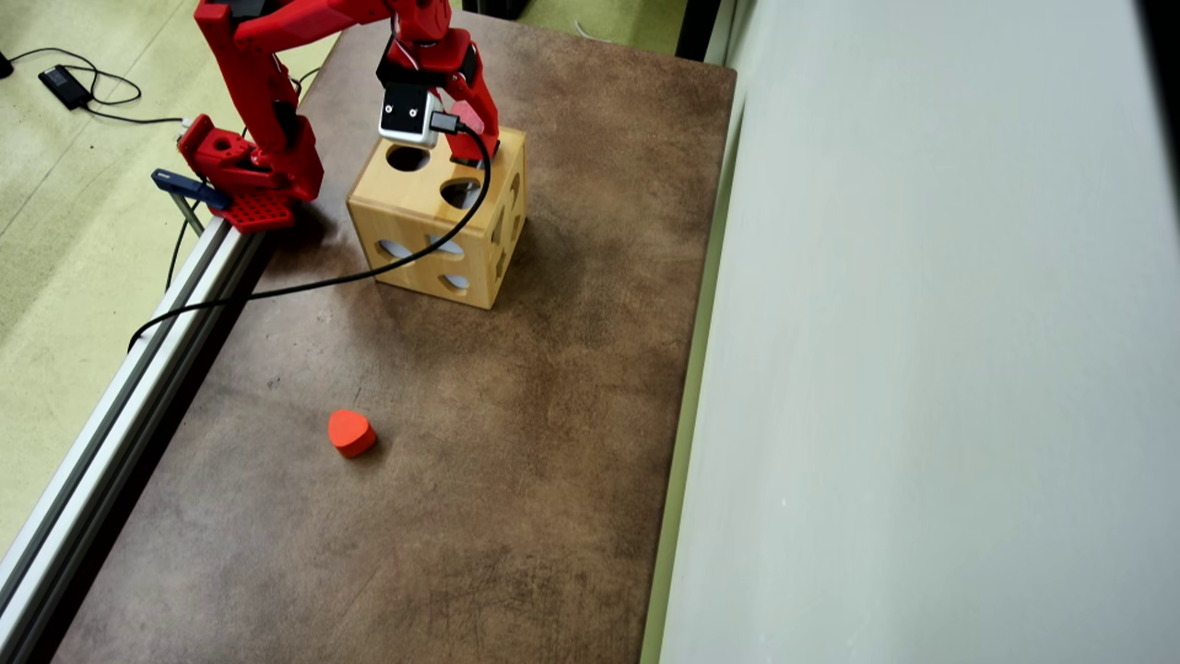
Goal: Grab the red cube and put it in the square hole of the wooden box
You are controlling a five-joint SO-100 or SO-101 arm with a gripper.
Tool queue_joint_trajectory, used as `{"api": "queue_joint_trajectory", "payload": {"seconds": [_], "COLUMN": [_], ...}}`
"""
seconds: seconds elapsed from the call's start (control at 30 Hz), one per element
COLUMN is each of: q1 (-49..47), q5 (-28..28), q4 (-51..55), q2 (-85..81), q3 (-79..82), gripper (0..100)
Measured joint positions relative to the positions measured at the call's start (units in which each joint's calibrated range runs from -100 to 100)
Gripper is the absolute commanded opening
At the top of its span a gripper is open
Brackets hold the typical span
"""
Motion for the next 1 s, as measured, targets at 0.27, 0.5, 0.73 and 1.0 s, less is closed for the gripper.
{"api": "queue_joint_trajectory", "payload": {"seconds": [0.27,0.5,0.73,1.0], "q1": [0.1,0.3,0.3,0.4], "q5": [0.0,0.0,0.0,0.0], "q4": [0.0,0.0,0.0,0.0], "q2": [0.0,0.0,1.1,1.8], "q3": [0.0,0.0,0.0,0.0], "gripper": [1,1,1,1]}}
